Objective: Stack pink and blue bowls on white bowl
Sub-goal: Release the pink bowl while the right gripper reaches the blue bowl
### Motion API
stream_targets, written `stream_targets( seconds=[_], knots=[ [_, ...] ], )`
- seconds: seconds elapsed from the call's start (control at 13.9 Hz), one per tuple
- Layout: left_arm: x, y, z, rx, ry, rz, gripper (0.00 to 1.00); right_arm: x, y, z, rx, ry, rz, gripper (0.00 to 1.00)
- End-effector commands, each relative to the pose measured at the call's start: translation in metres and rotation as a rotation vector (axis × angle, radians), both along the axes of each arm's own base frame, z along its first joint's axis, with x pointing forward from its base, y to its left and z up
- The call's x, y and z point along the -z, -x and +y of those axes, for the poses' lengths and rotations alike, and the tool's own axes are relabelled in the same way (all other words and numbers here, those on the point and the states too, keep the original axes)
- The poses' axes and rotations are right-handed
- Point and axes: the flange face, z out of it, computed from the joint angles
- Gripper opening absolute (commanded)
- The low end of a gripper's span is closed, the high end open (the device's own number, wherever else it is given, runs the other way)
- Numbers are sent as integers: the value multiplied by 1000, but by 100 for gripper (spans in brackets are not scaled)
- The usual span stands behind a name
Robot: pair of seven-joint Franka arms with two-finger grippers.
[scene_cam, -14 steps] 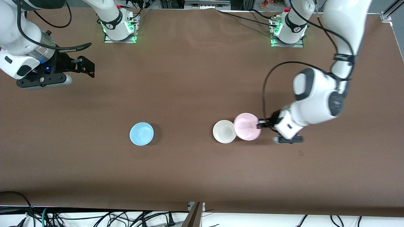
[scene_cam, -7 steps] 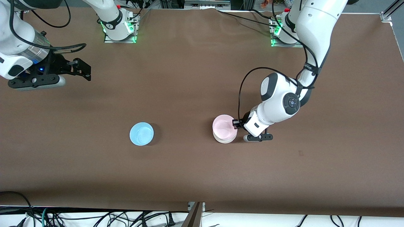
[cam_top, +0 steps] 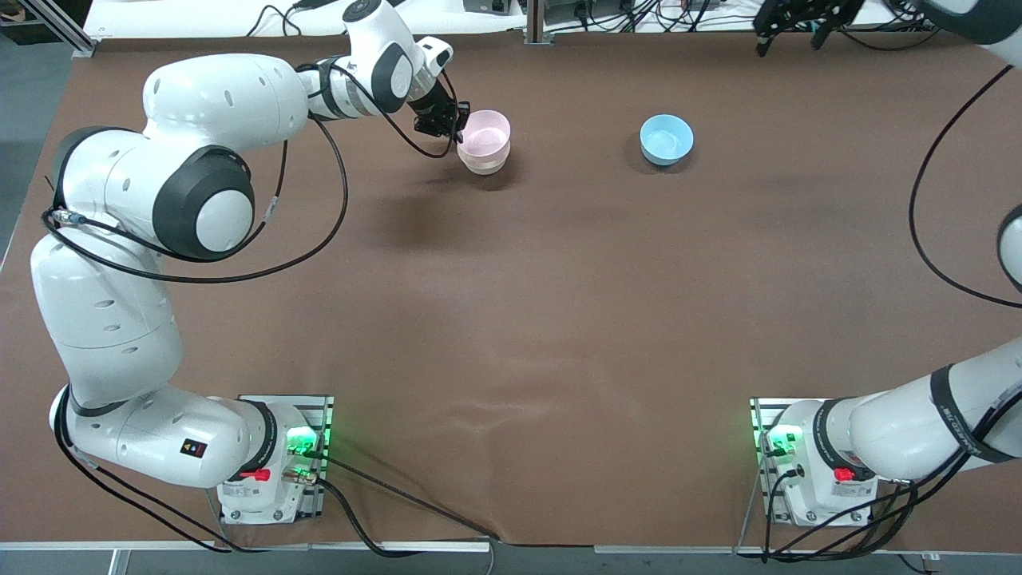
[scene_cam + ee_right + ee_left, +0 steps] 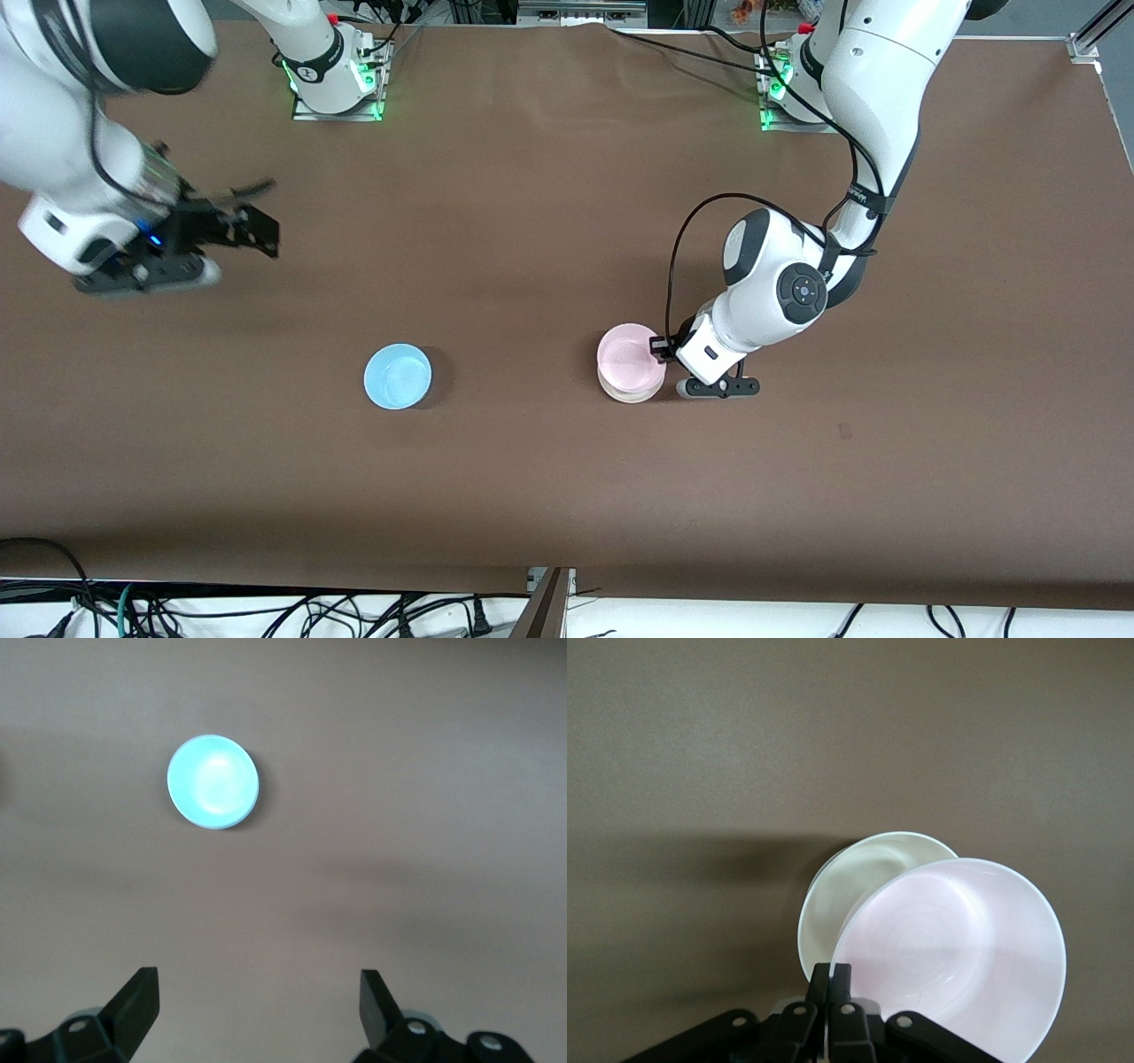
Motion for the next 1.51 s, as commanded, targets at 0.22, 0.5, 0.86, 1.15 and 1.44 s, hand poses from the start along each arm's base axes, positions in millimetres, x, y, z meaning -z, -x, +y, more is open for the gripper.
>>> stream_targets(
  seconds=[0.22, 0.5, 0.86, 1.15, 1.44],
  knots=[
    [8, -4, -1, -9, -19, -13, 0, 65, -30, 34, -42, -28, 3, 100],
    [6, -10, 2, -16, -18, -23, 0, 101, -43, 48, -32, -53, -8, 100],
    [14, -12, 3, -19, -21, -17, 0, 127, -52, 58, -31, -57, -33, 100],
    [17, -14, 5, -24, -24, -17, 0, 160, -61, 64, -49, -54, -46, 100],
    [22, -15, 7, -58, -25, -11, 25, 219, -77, 57, -60, -38, -77, 100]
  ],
)
